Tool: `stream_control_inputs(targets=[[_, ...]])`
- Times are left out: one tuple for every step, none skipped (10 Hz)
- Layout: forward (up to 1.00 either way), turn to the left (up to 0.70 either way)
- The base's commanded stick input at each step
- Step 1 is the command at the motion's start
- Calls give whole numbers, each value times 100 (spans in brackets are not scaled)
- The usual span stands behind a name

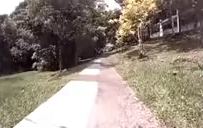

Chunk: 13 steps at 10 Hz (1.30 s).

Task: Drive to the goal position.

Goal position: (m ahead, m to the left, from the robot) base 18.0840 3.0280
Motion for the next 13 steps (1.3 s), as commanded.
stream_control_inputs(targets=[[45, 0], [45, 0], [45, 0], [45, 0], [45, 0], [45, 0], [45, 0], [45, 0], [45, 0], [45, 0], [45, 0], [45, 0], [45, 0]])
